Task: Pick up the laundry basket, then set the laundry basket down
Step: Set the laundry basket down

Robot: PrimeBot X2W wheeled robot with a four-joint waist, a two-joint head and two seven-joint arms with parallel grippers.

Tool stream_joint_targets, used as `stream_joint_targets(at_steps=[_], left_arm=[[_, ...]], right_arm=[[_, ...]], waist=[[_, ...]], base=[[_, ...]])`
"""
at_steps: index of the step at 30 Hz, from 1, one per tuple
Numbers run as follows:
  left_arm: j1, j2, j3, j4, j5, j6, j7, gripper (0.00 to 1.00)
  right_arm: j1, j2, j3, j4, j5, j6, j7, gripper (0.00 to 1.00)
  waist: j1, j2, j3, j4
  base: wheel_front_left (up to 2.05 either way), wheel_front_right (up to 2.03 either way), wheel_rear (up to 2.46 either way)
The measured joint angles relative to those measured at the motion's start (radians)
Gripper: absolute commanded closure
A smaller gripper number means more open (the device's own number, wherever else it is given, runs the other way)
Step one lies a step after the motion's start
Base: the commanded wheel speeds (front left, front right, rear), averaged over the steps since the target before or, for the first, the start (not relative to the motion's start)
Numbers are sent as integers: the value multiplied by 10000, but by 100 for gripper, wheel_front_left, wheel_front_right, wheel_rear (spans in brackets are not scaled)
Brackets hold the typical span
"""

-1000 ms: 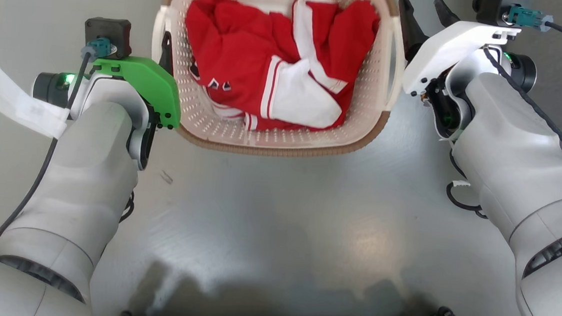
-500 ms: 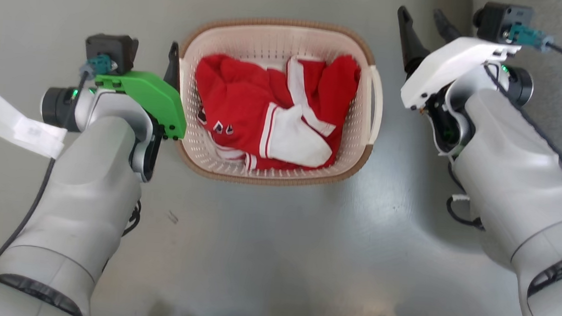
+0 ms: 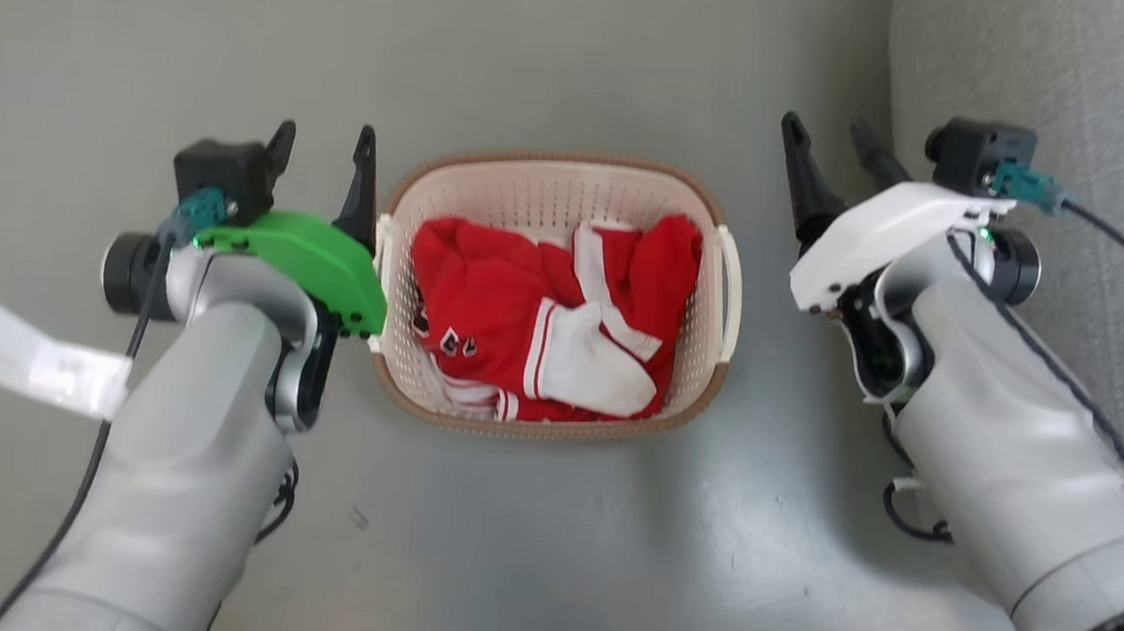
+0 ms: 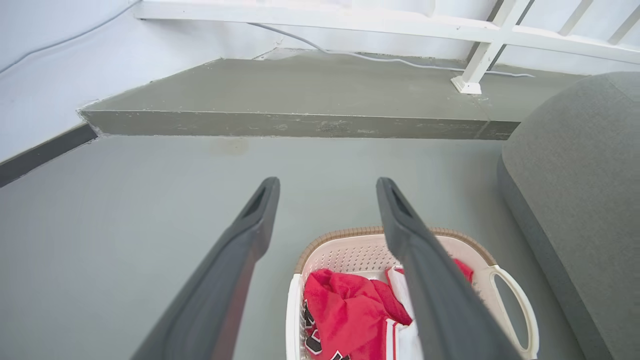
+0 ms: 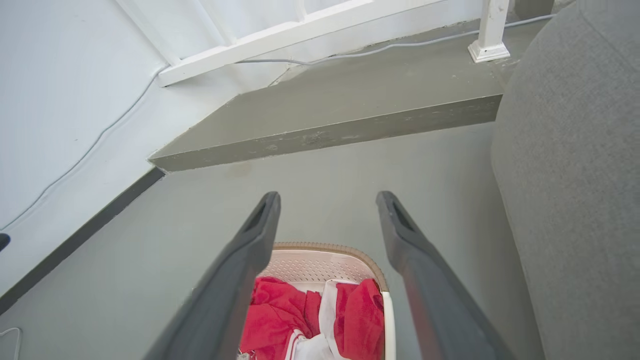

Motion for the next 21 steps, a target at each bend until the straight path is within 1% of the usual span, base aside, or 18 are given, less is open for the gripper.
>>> stream_joint_targets(at_steps=[5,9,13,15,18,21], left_arm=[[945,94,472,-830,357,81,2,0],[1702,198,825,-1467,610,113,2,0],[2469,201,1034,-2021,836,155,2,0],[2827,201,1135,-2272,997,186,0,0],[3244,205,1239,-2638,1218,217,0,0],[3492,201,1336,-2901,1287,230,0,0]], right_arm=[[795,0,-380,-717,-453,-88,-2,0],[1439,21,-744,-1367,-784,-247,-2,0],[2105,27,-1076,-1994,-1089,-261,0,0],[2447,33,-1195,-2307,-1254,-351,0,0],[2912,52,-1323,-2742,-1569,-426,-2,0],[3243,67,-1375,-2993,-1695,-426,-2,0]], waist=[[0,0,-645,34],[0,0,-1157,59],[0,0,-1666,92],[0,0,-1917,114],[0,0,-2264,153],[0,0,-2472,181]], base=[[0,0,0],[0,0,0],[0,0,0],[0,0,0],[0,0,0],[0,0,0]])
